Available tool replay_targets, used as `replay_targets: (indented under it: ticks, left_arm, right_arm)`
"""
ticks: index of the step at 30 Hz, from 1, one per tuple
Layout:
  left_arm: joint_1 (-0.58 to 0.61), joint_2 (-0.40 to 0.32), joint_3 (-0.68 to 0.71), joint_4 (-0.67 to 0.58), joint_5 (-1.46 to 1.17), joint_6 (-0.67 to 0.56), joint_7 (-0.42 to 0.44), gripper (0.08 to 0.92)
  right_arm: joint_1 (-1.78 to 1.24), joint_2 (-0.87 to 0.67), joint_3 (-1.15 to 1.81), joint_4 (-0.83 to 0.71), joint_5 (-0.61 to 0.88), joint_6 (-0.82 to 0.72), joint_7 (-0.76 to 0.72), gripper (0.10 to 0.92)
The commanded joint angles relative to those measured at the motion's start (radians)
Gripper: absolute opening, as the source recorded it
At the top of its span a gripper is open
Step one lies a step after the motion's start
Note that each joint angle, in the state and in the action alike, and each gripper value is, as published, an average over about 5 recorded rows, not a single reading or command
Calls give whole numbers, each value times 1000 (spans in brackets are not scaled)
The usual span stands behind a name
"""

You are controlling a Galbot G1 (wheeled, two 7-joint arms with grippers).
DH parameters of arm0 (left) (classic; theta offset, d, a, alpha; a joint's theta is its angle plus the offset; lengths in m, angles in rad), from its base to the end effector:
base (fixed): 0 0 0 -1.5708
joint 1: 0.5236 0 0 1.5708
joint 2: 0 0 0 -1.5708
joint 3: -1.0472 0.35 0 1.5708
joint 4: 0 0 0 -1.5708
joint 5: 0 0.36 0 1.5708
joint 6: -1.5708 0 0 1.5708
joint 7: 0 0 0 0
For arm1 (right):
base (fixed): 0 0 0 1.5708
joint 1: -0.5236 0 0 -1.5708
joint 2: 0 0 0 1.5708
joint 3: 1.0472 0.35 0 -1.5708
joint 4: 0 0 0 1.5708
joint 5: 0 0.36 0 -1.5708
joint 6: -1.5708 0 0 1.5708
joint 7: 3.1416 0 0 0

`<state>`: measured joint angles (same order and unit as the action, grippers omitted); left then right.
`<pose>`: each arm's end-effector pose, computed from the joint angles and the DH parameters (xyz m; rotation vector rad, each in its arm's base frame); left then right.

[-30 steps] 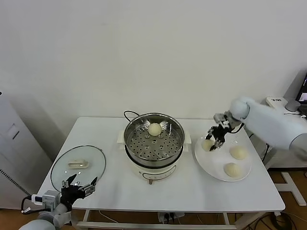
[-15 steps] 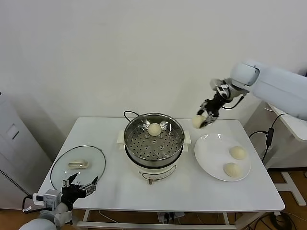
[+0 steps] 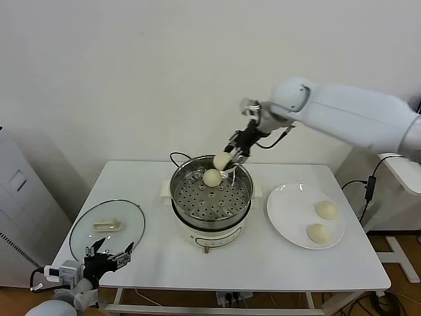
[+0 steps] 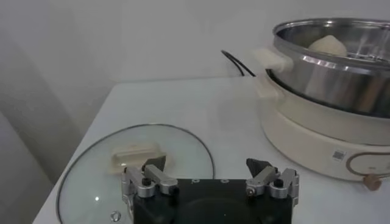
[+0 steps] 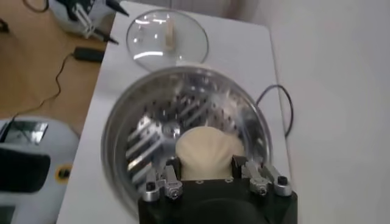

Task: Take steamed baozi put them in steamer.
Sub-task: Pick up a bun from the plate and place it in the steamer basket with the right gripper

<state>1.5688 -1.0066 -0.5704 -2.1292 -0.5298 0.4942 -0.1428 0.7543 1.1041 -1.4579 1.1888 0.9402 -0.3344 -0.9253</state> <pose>0.2012 0.0972 -0.2620 -0.1515 -2.6312 -0.1066 0.5856 0.0557 0.0005 1.5628 -1.6741 1.1057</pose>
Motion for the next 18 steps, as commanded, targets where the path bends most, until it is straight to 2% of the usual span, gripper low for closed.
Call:
replay_targets:
  ticks: [1,18]
  left_arm:
    - [-1,0,0,1,0,0,0,823]
    - [-1,-6,-1,-5,0,1,1,823]
  right_arm:
    - [-90,127,17,-7,49,-68,101,509]
    - [-226,188,44,-89,-54,-125,196,509]
